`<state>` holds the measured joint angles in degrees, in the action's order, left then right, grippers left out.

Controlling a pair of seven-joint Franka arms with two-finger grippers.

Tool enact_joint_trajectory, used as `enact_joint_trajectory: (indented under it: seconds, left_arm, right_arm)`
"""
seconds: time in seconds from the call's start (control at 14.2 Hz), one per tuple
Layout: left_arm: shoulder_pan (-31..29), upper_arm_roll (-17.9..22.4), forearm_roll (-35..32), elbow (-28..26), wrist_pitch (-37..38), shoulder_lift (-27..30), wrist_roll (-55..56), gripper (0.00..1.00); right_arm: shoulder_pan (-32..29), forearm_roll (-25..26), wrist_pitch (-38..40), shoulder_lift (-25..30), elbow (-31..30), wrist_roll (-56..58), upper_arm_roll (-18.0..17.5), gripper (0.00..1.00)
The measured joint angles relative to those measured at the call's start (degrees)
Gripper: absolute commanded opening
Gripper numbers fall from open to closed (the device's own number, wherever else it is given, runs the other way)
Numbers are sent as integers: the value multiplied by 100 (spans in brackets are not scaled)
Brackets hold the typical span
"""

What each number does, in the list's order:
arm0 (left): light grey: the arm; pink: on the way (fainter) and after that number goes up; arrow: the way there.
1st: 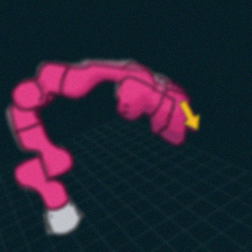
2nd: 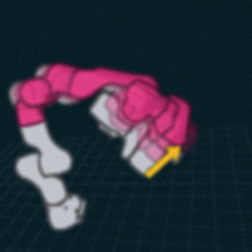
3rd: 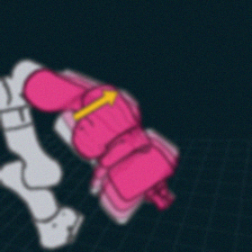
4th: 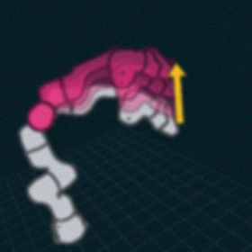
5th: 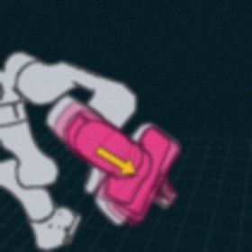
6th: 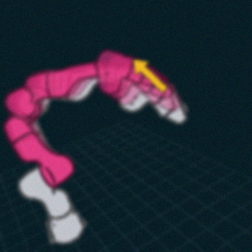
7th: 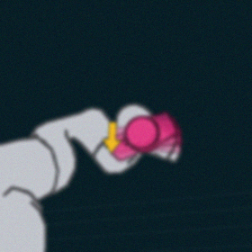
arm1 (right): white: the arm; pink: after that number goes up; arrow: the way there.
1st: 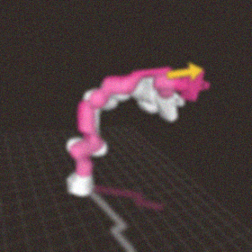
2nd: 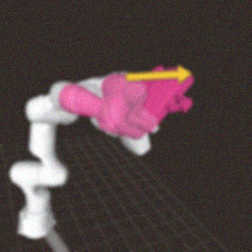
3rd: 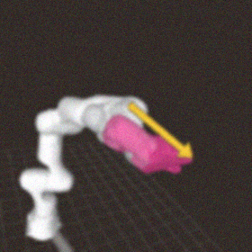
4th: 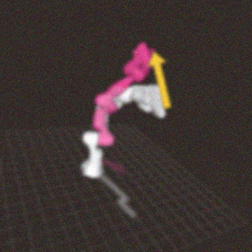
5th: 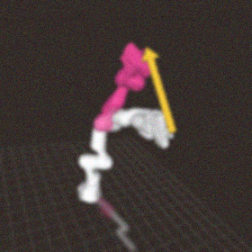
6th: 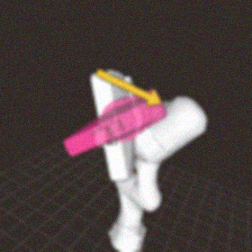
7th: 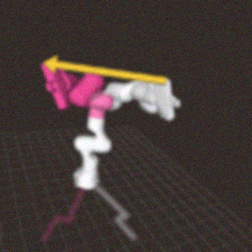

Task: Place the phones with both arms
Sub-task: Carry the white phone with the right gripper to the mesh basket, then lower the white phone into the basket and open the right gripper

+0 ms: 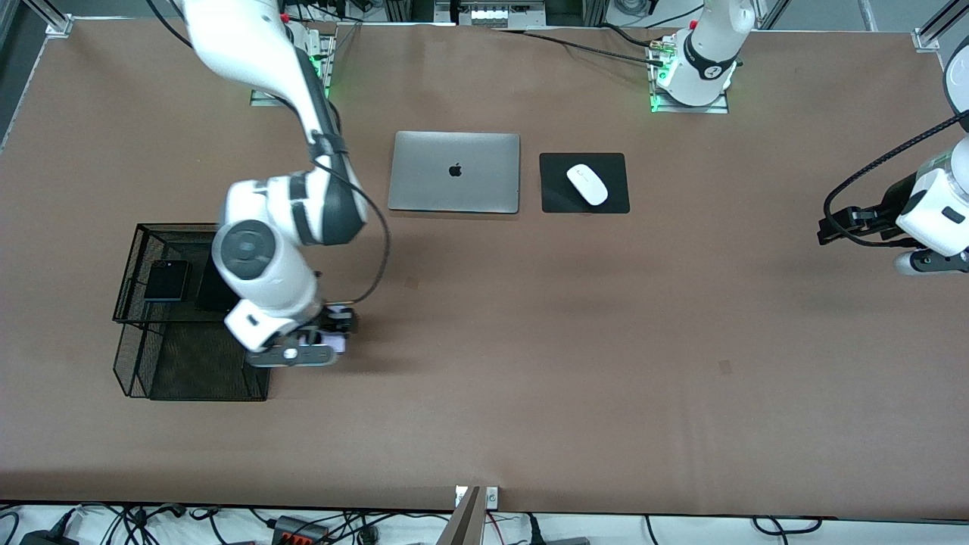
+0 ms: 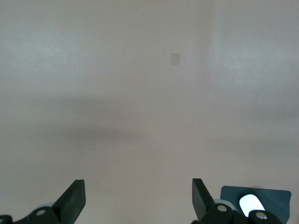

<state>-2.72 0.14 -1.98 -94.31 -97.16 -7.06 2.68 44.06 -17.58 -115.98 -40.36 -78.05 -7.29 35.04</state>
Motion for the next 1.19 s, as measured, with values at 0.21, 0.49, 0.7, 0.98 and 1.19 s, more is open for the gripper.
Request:
enact_joint_trajectory:
  seconds: [0.21,0.49,0.7,0.98,1.19]
  left_arm:
    - [-1,-1,0,0,-1,0,0,100]
    - [-1,-9,0,0,-3,0,0,100]
    - [-1,-21,0,0,-3,0,0,100]
    - [0,-39,0,0,-3,0,0,100]
    - [0,-43,0,0,-3,0,0,100]
  right_arm:
    - [-503,1,466,88,175,587,126,42]
    - [-1426,-1,494,-43,172,1528,93,42]
    - [-1765,-39,111,-317,171,2117,61,42]
    - [-2184,-578,-583,-733,174,2827,-192,43]
    - [-2240,-728,-610,-848,176,2846,-236,48]
